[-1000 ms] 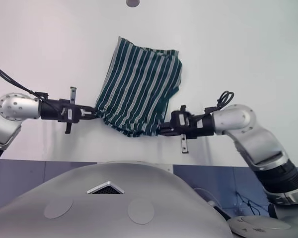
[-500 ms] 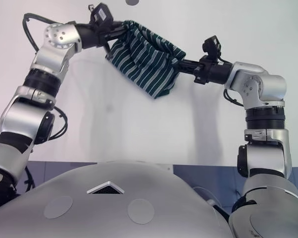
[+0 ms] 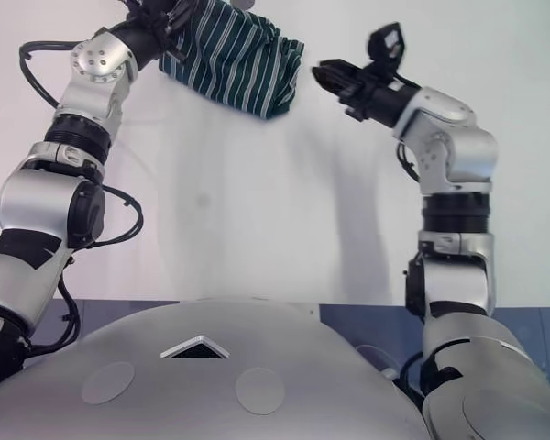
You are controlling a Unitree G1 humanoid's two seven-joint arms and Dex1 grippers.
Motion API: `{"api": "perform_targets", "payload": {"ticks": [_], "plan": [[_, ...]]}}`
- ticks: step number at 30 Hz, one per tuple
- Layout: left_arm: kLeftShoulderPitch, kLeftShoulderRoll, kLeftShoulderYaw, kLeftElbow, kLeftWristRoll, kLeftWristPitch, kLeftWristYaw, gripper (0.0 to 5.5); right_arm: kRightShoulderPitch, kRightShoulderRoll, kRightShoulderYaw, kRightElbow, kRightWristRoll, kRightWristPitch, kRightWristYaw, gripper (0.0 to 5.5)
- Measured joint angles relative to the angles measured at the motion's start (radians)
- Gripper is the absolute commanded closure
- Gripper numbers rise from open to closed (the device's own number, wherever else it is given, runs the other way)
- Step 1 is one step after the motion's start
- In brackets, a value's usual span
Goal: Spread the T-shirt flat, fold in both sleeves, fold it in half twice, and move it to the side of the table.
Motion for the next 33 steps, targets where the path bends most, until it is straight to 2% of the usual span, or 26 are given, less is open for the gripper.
{"api": "perform_targets", "payload": {"ticks": [3, 7, 10, 13, 17, 20, 23, 25, 27, 28, 30, 32, 33], "plan": [[-0.051, -0.003, -0.015, 0.039, 0.061, -0.012, 0.084, 4.28, -0.12, 0.124, 0.063, 0.141, -0.069, -0.091, -0.004, 4.56], [-0.066, 0.018, -0.035, 0.075, 0.133, -0.033, 0.199, 4.24, -0.256, 0.25, 0.117, 0.49, -0.204, -0.204, -0.083, 5.34], [-0.069, 0.046, -0.019, 0.069, 0.137, -0.071, 0.203, 4.24, -0.28, 0.245, 0.227, 0.659, -0.364, -0.263, -0.1, 5.45], [-0.043, 0.081, -0.011, 0.009, 0.136, -0.118, 0.187, 4.24, -0.243, 0.168, 0.277, 0.582, -0.417, -0.267, -0.003, 5.45], [0.117, 0.146, 0.013, -0.095, 0.133, -0.13, 0.17, 4.24, -0.084, 0.02, 0.107, 0.474, -0.323, -0.23, -0.002, 5.45], [0.241, 0.171, 0.042, -0.214, 0.113, -0.119, 0.173, 4.24, 0.1, -0.105, -0.081, 0.345, -0.238, -0.188, -0.044, 5.45], [0.346, 0.173, 0.072, -0.324, 0.1, -0.092, 0.182, 4.24, 0.311, -0.175, -0.255, 0.168, -0.183, -0.101, -0.112, 5.45], [0.412, 0.173, 0.083, -0.401, 0.099, -0.061, 0.197, 4.24, 0.466, -0.173, -0.358, -0.028, -0.166, 0.022, -0.207, 5.45], [0.442, 0.171, 0.092, -0.457, 0.099, -0.035, 0.209, 4.24, 0.586, -0.102, -0.439, -0.232, -0.16, 0.141, -0.341, 5.45], [0.449, 0.17, 0.095, -0.48, 0.098, -0.023, 0.212, 4.24, 0.625, -0.068, -0.46, -0.31, -0.165, 0.184, -0.396, 5.45], [0.484, 0.146, 0.112, -0.595, 0.082, 0.05, 0.237, 4.24, 0.724, 0.034, -0.478, -0.535, -0.284, 0.305, -0.616, 5.45], [0.53, 0.124, 0.126, -0.666, 0.056, 0.099, 0.244, 4.24, 0.664, 0.026, -0.475, -0.55, -0.363, 0.293, -0.711, 5.45], [0.537, 0.093, 0.126, -0.704, 0.037, 0.13, 0.242, 4.24, 0.54, -0.011, -0.464, -0.554, -0.4, 0.24, -0.742, 5.45]]}}
